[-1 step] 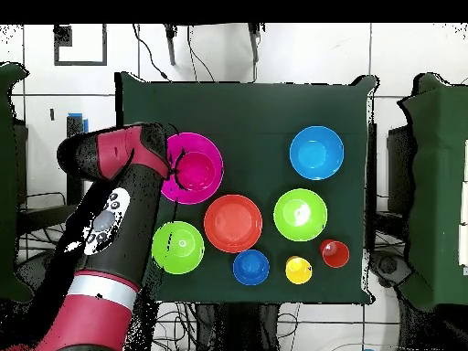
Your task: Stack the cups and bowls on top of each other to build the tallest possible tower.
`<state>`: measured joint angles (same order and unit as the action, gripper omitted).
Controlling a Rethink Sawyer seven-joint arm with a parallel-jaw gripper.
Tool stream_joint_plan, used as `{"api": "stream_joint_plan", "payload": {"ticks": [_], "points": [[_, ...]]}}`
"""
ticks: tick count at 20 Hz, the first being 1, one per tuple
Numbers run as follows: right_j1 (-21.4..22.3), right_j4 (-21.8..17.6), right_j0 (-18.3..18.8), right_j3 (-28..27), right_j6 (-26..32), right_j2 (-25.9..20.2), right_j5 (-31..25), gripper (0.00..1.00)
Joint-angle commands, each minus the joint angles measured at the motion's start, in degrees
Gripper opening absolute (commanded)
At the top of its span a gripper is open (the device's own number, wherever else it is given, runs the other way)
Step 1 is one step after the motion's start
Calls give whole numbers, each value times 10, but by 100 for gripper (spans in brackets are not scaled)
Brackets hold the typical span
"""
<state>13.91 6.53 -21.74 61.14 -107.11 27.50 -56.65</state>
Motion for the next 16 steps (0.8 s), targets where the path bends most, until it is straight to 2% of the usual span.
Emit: {"api": "stream_joint_plan", "payload": {"ticks": [1,9,10,16], "points": [[-3,-37,14,39,-43,-40,37,0],[-6,-43,15,36,-43,-34,41,0],[-6,-42,15,36,-43,-35,40,100],[-2,-38,15,42,-45,-37,42,100]]}}
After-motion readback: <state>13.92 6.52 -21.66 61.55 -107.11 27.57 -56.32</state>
